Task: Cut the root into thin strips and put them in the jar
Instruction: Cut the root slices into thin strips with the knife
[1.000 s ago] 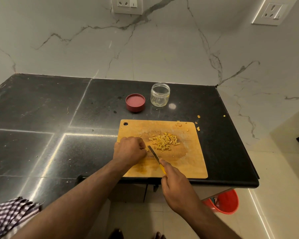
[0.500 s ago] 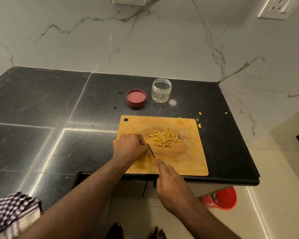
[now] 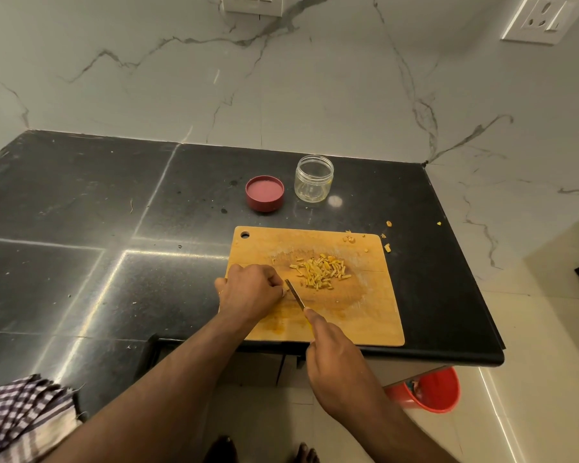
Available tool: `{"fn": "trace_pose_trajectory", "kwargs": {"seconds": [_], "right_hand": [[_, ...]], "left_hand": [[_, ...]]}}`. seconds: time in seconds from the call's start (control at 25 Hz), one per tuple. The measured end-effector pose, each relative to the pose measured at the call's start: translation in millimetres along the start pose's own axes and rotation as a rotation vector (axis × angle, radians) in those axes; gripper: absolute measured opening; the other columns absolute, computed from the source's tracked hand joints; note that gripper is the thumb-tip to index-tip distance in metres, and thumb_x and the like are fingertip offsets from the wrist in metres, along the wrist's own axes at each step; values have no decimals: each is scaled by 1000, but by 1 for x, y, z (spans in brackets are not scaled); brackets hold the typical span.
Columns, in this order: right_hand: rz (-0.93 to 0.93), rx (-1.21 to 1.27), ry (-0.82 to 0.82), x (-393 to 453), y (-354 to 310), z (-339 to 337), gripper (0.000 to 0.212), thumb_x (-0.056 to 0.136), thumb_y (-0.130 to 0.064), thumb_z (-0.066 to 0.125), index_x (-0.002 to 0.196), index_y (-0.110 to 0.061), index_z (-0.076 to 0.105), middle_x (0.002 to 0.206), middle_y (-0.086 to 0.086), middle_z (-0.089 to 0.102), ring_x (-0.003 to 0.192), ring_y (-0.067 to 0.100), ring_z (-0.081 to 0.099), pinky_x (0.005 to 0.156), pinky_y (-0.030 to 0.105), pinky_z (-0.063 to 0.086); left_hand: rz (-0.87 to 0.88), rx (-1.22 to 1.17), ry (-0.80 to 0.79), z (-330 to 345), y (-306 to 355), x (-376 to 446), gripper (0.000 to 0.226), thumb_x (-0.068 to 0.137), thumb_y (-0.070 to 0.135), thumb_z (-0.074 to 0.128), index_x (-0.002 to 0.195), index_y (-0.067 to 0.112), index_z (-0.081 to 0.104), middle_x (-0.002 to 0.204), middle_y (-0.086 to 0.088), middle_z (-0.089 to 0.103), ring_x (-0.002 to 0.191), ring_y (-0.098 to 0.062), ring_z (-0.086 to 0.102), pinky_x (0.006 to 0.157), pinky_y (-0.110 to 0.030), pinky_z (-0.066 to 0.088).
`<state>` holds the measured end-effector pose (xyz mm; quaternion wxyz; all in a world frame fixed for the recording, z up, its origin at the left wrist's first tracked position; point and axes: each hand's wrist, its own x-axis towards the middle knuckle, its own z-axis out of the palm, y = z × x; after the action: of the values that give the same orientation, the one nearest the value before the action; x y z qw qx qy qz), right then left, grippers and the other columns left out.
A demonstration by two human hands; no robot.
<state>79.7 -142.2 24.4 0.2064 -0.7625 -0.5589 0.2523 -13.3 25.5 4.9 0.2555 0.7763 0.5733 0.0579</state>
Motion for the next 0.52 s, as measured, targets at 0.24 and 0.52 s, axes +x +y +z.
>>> {"fn": "trace_pose_trajectory", "kwargs": {"seconds": [0.24, 0.52], "right_hand": [[22, -43, 7, 6, 2, 1, 53, 104, -24, 33, 154, -28, 17, 137, -2, 46, 112, 12, 52, 91, 26, 46], [1, 2, 11, 1, 3, -4, 52, 105, -25, 34, 154, -29, 19, 141, -6, 44, 115, 7, 49, 93, 19, 43]], "left_hand": [[-6, -10, -3, 0, -1, -1, 11, 90, 47, 67, 93, 39, 72, 93, 22, 60, 119, -17, 43, 97, -46, 33], [-12, 8, -10, 0, 0, 0, 12, 91, 47, 66, 95, 38, 72, 100, 20, 64, 119, -16, 43, 95, -46, 32]]}}
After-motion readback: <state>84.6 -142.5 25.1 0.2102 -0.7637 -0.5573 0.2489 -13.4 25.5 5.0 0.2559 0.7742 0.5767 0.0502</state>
